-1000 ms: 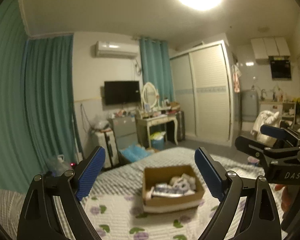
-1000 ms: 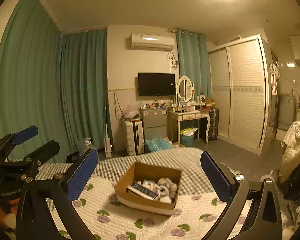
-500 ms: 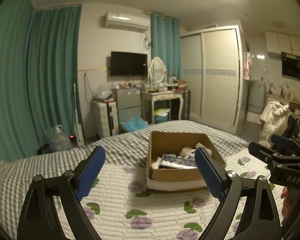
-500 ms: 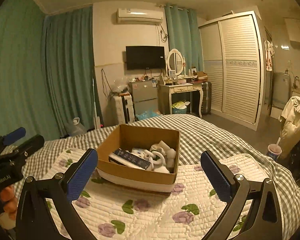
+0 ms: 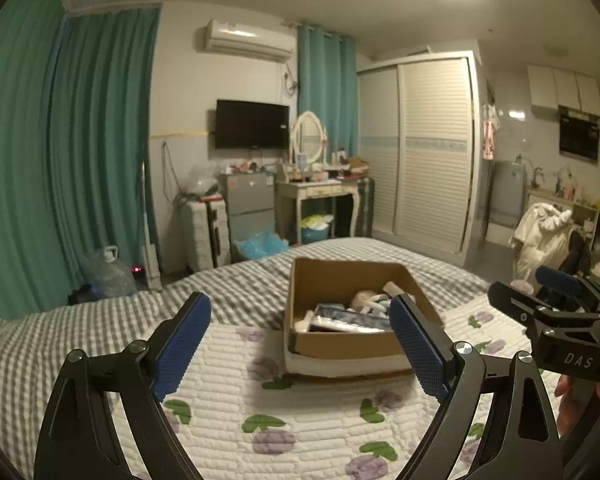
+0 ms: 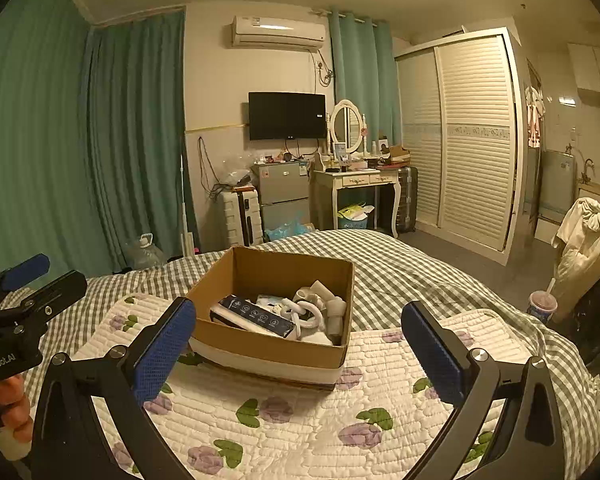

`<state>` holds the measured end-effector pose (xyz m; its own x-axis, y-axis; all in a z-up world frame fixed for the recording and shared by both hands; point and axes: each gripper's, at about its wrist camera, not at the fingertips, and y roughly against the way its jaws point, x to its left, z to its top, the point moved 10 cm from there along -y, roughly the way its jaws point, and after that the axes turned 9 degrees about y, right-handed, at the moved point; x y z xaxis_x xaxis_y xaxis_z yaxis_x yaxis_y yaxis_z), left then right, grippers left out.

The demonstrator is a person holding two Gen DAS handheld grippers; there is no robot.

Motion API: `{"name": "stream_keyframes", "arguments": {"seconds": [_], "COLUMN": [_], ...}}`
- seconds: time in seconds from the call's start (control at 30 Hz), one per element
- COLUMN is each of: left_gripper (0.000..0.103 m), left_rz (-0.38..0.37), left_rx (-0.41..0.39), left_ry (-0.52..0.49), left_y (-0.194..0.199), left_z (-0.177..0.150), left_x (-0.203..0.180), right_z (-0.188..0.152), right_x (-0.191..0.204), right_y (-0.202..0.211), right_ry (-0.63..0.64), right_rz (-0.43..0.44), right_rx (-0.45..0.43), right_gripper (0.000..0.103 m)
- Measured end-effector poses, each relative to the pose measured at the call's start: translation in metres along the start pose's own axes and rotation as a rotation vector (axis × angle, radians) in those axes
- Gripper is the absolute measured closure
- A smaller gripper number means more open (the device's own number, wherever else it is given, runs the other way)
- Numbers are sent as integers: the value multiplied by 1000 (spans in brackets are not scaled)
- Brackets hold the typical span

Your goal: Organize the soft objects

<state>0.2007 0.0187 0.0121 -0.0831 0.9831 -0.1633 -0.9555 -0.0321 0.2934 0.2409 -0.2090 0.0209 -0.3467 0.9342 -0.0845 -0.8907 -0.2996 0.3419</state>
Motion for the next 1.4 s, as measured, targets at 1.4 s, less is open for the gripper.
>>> {"name": "stream_keyframes", "arguments": {"seconds": [1.4], "left_gripper": [11], "left_rz": [16], "left_rx": [7], "left_ry": [-9], "left_y": [0], "left_z": [-8], "left_x": [-2], "right_z": [1], "right_x": [4], "right_y": [4], "right_ry": [9], "right_rz": [15], "right_rx": [1], "right_gripper": [0]}}
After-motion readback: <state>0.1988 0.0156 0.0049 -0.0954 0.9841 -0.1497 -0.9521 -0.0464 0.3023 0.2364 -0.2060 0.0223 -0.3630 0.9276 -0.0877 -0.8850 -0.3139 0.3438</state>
